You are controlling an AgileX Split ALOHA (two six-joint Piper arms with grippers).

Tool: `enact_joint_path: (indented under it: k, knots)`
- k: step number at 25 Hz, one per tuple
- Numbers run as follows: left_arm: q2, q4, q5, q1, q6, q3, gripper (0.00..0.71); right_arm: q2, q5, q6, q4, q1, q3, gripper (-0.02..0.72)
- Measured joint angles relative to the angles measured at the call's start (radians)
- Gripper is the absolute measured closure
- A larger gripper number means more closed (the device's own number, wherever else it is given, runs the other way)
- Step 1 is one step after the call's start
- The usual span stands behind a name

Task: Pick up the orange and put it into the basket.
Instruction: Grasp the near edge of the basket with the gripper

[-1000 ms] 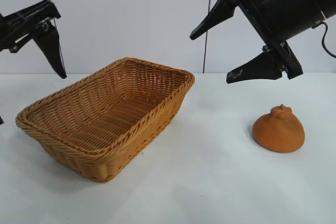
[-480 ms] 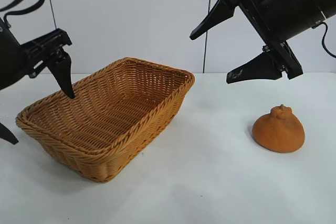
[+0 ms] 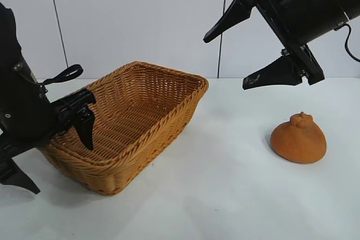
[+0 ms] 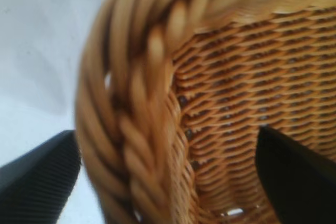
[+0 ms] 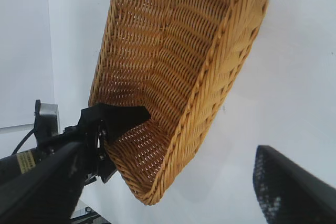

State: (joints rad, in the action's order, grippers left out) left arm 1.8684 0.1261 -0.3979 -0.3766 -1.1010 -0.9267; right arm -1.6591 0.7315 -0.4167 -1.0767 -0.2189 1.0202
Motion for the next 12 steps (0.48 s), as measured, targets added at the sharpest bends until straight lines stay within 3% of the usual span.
enact_joint_path:
  k: [2,4,10,12]
  knots:
    - [0.001,0.0,0.0,0.0,0.0,0.0,0.084,0.0,0.0,0.0,0.0,0.0,0.0,0.106]
    - [0.001,0.001,0.0,0.0,0.0,0.0,0.156,0.0,0.0,0.0,0.0,0.0,0.0,0.106]
    - [0.001,0.014,-0.021,0.001,-0.018,-0.003,0.57,0.0,0.0,0.0,0.0,0.0,0.0,0.106]
    - [0.001,0.012,-0.041,0.003,-0.011,-0.019,0.623,0.0,0.0,0.0,0.0,0.0,0.0,0.106]
